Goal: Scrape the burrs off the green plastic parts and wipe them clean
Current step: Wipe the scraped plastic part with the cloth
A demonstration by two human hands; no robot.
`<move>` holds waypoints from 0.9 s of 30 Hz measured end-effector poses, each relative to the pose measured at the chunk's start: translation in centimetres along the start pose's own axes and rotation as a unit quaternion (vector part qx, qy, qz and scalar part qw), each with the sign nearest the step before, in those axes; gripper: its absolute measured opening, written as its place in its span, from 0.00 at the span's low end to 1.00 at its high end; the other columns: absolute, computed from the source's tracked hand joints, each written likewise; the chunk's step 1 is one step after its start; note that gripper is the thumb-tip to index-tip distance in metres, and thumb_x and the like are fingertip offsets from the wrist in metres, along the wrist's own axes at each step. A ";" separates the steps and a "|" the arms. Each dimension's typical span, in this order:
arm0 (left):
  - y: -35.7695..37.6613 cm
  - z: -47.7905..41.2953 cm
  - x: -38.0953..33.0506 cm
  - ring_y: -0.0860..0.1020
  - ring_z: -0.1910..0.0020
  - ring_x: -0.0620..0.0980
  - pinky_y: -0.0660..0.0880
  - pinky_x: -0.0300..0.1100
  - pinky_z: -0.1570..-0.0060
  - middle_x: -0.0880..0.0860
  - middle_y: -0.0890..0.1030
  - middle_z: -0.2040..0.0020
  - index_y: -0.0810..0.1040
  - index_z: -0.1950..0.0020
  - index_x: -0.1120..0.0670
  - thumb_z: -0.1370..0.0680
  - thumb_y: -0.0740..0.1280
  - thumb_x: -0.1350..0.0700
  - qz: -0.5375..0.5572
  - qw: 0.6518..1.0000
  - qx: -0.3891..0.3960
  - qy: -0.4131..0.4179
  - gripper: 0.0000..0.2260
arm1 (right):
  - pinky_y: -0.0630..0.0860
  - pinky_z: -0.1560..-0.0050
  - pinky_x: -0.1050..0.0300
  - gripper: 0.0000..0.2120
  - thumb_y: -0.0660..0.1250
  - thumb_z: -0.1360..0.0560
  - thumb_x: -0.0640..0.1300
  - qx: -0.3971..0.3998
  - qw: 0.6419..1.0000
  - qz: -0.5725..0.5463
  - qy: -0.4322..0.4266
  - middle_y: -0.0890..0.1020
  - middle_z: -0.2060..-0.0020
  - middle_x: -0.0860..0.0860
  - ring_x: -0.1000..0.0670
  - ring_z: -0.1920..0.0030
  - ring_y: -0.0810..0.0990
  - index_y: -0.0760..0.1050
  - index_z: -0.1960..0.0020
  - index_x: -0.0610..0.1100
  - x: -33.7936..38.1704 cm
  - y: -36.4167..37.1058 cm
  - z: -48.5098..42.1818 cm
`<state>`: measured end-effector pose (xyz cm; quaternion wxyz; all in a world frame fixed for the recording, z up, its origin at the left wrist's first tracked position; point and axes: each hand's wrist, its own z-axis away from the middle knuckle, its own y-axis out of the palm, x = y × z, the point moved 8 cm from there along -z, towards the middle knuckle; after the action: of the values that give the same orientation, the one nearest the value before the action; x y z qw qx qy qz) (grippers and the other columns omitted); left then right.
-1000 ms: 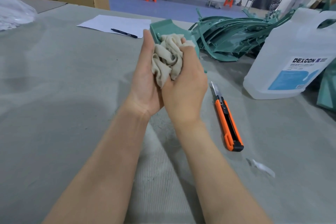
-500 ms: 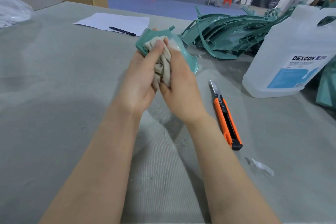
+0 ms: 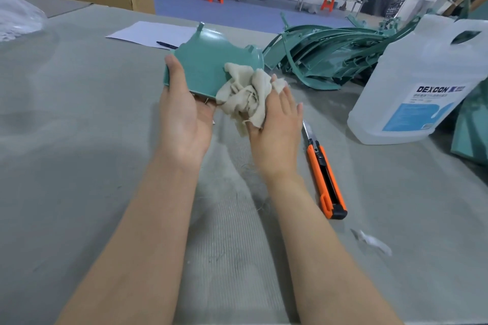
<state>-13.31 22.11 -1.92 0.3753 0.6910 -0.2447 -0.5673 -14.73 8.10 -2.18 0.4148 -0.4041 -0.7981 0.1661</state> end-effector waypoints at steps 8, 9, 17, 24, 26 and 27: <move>-2.3 -1.1 -1.8 0.82 0.51 0.49 0.79 0.42 0.53 0.54 0.83 0.47 0.76 0.42 0.58 0.17 0.57 0.51 0.085 0.995 -0.031 0.030 0.14 | 0.71 0.36 0.53 0.13 0.65 0.22 0.43 -0.006 0.982 -0.183 0.047 0.74 0.33 0.45 0.49 0.36 0.74 0.78 0.38 0.42 0.2 -1.2 -0.7; -2.3 -1.1 -1.6 0.82 0.51 0.49 0.79 0.42 0.53 0.55 0.82 0.47 0.76 0.41 0.59 0.17 0.59 0.54 0.075 0.996 -0.034 0.026 0.12 | 0.74 0.39 0.50 0.11 0.65 0.22 0.42 -0.038 0.978 -0.189 0.078 0.78 0.40 0.44 0.48 0.42 0.77 0.78 0.42 0.40 -0.4 -1.8 -0.8; 0.4 0.3 0.9 0.81 0.45 0.53 0.77 0.49 0.42 0.58 0.81 0.41 0.76 0.39 0.58 0.19 0.62 0.59 -0.062 0.998 0.027 -0.012 0.10 | 0.64 0.28 0.61 0.34 0.59 0.28 0.27 -0.097 0.972 -0.211 0.040 0.71 0.29 0.48 0.56 0.31 0.70 0.62 0.24 0.46 0.8 -3.4 -0.3; 2.4 1.5 2.8 0.78 0.40 0.49 0.72 0.49 0.35 0.51 0.81 0.47 0.76 0.40 0.55 0.19 0.54 0.39 -0.041 0.975 0.170 -0.134 0.23 | 0.46 0.23 0.41 0.25 0.56 0.19 0.43 0.047 0.984 -0.131 -0.110 0.56 0.22 0.44 0.45 0.21 0.50 0.59 0.23 0.41 5.9 1.3 1.1; 2.6 1.7 2.7 0.80 0.42 0.49 0.76 0.45 0.40 0.52 0.83 0.46 0.77 0.40 0.56 0.18 0.55 0.44 -0.028 0.976 0.169 -0.133 0.19 | 0.46 0.23 0.42 0.25 0.55 0.20 0.41 0.015 0.989 -0.107 -0.099 0.56 0.22 0.43 0.44 0.21 0.51 0.58 0.23 0.41 5.0 0.4 0.4; 2.8 1.8 2.8 0.80 0.43 0.49 0.76 0.44 0.41 0.53 0.83 0.45 0.77 0.39 0.56 0.17 0.55 0.47 -0.034 0.977 0.166 -0.129 0.17 | 0.46 0.22 0.44 0.25 0.54 0.19 0.39 -0.010 0.990 -0.118 -0.073 0.56 0.22 0.42 0.43 0.22 0.51 0.58 0.23 0.40 4.1 -0.3 -0.1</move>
<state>-14.12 17.82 -1.51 0.2008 0.6727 -0.3582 -0.6155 -16.15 11.11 0.15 0.3677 -0.2979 -0.8703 0.1368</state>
